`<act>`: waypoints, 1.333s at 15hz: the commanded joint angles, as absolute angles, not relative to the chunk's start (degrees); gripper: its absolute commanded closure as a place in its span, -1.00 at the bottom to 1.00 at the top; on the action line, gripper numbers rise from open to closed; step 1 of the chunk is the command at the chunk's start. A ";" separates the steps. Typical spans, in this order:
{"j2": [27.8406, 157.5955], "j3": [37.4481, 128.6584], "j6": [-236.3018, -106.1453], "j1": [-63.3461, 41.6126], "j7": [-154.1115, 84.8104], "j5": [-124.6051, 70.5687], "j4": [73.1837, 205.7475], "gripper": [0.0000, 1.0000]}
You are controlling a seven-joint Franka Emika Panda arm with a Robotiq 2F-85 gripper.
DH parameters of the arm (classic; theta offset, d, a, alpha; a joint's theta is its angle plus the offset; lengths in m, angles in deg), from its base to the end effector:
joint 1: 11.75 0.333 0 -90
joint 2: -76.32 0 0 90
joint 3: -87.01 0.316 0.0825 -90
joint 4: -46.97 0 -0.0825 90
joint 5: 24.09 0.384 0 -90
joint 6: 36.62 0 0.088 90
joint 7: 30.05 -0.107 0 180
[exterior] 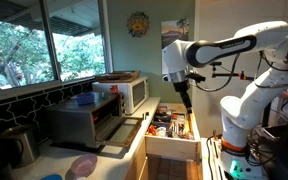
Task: Close the door of the toaster oven
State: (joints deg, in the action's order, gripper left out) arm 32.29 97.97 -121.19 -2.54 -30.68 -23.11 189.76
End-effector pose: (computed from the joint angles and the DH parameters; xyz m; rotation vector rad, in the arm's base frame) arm 0.2720 0.1107 0.5108 2.9412 0.4001 -0.3520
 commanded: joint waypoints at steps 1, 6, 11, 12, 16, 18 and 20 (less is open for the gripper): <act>32.41 97.63 -121.12 -2.07 -30.96 -23.29 189.68 -1.00; 30.35 97.80 -130.51 -3.89 -33.97 -24.69 193.48 -1.00; 29.66 94.37 -154.24 -7.93 -36.82 -24.68 203.52 -1.00; 30.02 93.87 -159.30 -9.23 -37.00 -25.46 205.35 -1.00; 36.52 92.98 -173.72 -14.44 -37.46 -28.39 205.98 -1.00; 34.77 92.45 -171.01 -13.26 -36.18 -26.98 205.85 -1.00; 35.76 92.18 -171.13 -13.58 -36.09 -27.00 205.35 -1.00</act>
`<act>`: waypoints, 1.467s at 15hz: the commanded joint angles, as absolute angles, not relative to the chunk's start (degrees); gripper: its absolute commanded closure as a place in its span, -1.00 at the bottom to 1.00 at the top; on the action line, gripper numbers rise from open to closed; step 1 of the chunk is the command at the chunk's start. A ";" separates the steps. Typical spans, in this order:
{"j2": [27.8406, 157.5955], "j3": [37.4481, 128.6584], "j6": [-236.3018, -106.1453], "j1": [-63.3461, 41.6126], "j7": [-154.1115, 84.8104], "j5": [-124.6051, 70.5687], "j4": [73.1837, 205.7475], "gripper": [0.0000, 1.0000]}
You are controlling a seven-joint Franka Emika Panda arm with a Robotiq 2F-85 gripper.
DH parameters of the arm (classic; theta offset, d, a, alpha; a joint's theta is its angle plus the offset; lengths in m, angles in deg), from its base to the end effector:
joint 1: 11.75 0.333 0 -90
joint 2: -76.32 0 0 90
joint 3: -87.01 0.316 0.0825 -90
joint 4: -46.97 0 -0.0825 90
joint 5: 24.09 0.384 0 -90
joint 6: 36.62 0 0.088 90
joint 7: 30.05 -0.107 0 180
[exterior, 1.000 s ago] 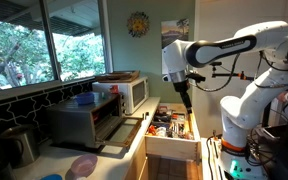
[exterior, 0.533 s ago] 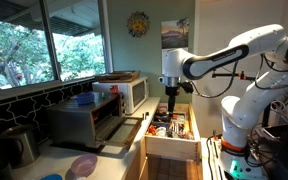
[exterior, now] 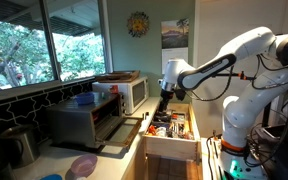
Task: Close the door of the toaster oven
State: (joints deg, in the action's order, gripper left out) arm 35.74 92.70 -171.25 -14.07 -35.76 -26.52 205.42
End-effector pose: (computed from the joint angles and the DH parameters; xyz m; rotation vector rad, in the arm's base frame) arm 0.3501 0.0187 0.4420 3.0295 -0.0451 0.4506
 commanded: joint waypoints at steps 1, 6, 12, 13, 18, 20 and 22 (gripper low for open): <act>35.74 92.20 -171.13 -13.47 -36.08 -26.98 205.19 -1.00; 40.88 90.49 -179.18 -16.14 -40.26 -25.01 204.96 -1.00; 44.35 78.14 -187.98 -10.16 -32.55 -11.92 205.01 -1.00; 46.04 82.84 -187.80 -15.70 -36.39 -17.18 204.87 -1.00; 52.47 70.53 -180.38 -8.98 -22.36 -8.65 198.05 -1.00; 56.09 64.67 -175.34 -9.01 -15.29 -8.33 193.77 -1.00; 61.05 62.93 -171.76 -11.28 -10.03 -6.42 188.39 -1.00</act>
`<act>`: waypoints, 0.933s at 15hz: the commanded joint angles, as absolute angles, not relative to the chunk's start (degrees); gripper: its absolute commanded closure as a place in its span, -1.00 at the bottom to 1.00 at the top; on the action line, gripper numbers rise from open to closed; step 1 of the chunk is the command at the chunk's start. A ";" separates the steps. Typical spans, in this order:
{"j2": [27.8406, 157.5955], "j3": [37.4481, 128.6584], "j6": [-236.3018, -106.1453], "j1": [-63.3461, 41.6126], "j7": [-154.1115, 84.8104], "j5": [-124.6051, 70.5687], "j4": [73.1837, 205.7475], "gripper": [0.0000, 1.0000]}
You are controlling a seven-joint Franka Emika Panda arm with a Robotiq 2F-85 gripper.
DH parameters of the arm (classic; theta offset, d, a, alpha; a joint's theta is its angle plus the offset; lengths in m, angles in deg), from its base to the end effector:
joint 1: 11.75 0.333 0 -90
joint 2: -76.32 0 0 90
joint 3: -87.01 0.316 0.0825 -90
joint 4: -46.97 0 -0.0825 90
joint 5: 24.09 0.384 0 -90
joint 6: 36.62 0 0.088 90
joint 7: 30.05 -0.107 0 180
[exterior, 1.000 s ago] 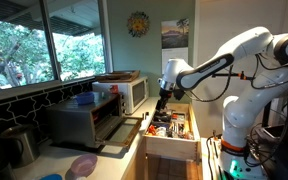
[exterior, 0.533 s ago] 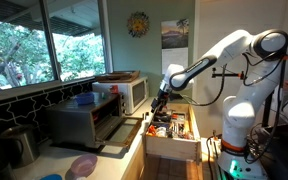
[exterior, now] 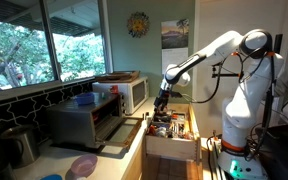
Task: Close the door of the toaster oven
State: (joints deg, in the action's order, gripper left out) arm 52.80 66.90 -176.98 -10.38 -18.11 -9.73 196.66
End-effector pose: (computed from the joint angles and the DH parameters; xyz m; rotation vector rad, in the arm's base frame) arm 0.3998 -0.1337 0.4034 -2.8305 0.4041 -0.4120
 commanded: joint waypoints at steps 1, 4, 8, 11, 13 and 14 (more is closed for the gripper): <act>63.15 62.02 -170.30 -11.51 -7.55 -5.14 186.07 -1.00; 69.26 64.63 -171.76 -13.42 -6.91 -4.59 181.45 -1.00; 69.35 67.97 -172.35 -16.07 -8.27 -5.62 181.49 -1.00; 71.98 68.28 -170.18 -16.08 -4.43 -1.83 179.27 -1.00; 73.77 67.94 -163.45 -16.54 4.53 5.66 176.66 -1.00; 75.86 67.61 -159.09 -17.41 7.39 7.54 174.52 -1.00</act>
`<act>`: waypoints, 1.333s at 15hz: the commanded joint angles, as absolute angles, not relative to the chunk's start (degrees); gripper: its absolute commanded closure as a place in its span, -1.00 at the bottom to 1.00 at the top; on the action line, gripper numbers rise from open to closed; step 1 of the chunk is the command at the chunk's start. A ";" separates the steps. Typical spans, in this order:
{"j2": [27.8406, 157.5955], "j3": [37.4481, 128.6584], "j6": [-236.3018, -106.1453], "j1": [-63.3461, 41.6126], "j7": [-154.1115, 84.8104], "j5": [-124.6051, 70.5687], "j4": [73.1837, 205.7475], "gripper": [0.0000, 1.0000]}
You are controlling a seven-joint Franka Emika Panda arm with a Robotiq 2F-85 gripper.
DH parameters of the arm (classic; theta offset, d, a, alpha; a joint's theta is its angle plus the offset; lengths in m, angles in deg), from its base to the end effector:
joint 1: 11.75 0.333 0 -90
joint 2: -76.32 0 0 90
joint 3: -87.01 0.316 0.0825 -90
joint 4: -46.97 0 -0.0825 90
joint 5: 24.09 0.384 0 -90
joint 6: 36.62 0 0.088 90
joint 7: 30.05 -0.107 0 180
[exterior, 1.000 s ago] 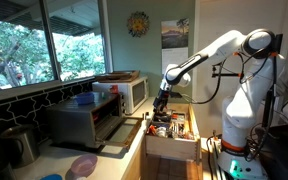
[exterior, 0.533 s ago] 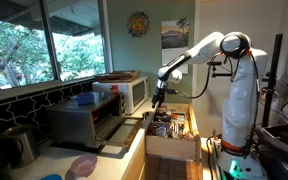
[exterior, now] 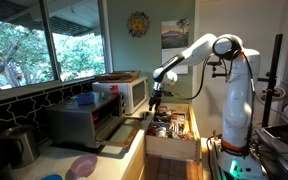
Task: Close the door of the toaster oven
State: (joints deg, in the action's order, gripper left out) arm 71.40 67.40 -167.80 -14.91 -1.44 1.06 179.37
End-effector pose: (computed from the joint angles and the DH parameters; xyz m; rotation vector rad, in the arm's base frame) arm 0.4702 -0.1879 0.3851 -2.8086 0.2539 -0.2963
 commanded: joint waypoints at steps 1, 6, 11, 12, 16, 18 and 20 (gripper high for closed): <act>77.56 67.57 -154.75 -18.44 8.93 8.35 172.70 -1.00; 86.56 69.45 -138.31 -24.70 20.62 14.76 163.63 -1.00; 86.38 71.21 -140.01 -25.95 20.12 14.99 164.19 -1.00; 87.86 72.00 -140.02 -26.96 22.86 21.73 163.46 -1.00; 91.33 73.60 -139.10 -28.41 26.28 33.92 161.99 -1.00; 92.86 73.84 -138.62 -28.70 27.18 36.54 161.27 -1.00; 94.19 73.88 -139.35 -28.50 27.01 36.45 160.58 -1.00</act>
State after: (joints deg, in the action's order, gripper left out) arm 91.32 73.05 -139.92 -27.30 25.74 34.86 162.56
